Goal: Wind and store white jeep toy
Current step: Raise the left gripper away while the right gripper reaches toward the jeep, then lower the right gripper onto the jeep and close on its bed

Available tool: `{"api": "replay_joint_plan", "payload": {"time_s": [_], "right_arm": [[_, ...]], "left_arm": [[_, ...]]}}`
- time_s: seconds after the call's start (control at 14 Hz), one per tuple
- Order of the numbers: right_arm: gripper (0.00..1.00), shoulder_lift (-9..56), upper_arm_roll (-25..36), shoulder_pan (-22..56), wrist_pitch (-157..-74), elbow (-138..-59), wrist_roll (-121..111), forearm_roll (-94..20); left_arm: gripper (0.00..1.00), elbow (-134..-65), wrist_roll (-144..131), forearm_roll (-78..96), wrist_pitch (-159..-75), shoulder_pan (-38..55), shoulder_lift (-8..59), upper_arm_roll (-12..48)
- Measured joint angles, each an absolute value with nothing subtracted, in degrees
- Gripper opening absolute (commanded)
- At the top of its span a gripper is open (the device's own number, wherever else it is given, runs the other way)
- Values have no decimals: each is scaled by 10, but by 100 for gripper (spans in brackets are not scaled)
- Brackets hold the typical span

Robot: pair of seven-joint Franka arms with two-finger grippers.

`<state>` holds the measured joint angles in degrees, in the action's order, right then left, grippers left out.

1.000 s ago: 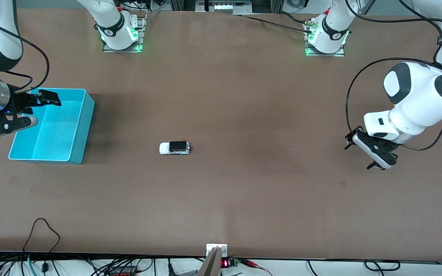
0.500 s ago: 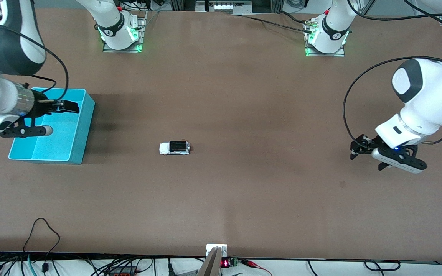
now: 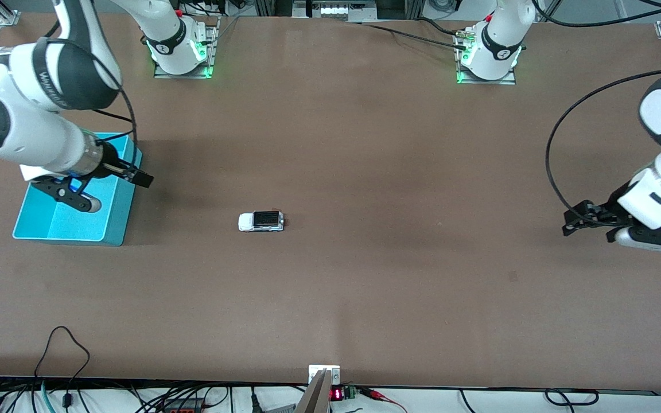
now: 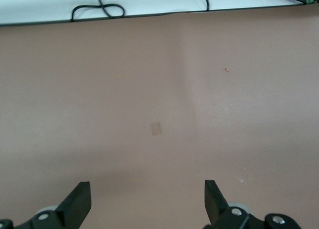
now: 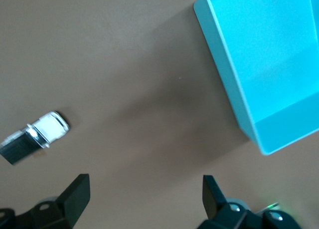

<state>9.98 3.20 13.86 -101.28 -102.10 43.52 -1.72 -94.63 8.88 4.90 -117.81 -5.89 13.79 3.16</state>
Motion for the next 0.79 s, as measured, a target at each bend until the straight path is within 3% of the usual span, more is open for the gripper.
{"api": "replay_joint_plan", "payload": {"time_s": [0.5,0.79], "right_arm": [[100,134,31,214,-1133,-1071,785,-32],[100,170,31,238,-1196,-1072,911,-66]], "left_arm": [[100,-851,16,49,-1018,-34,130,3],[100,-841,-4,49,-964,-35,123,-3]]}}
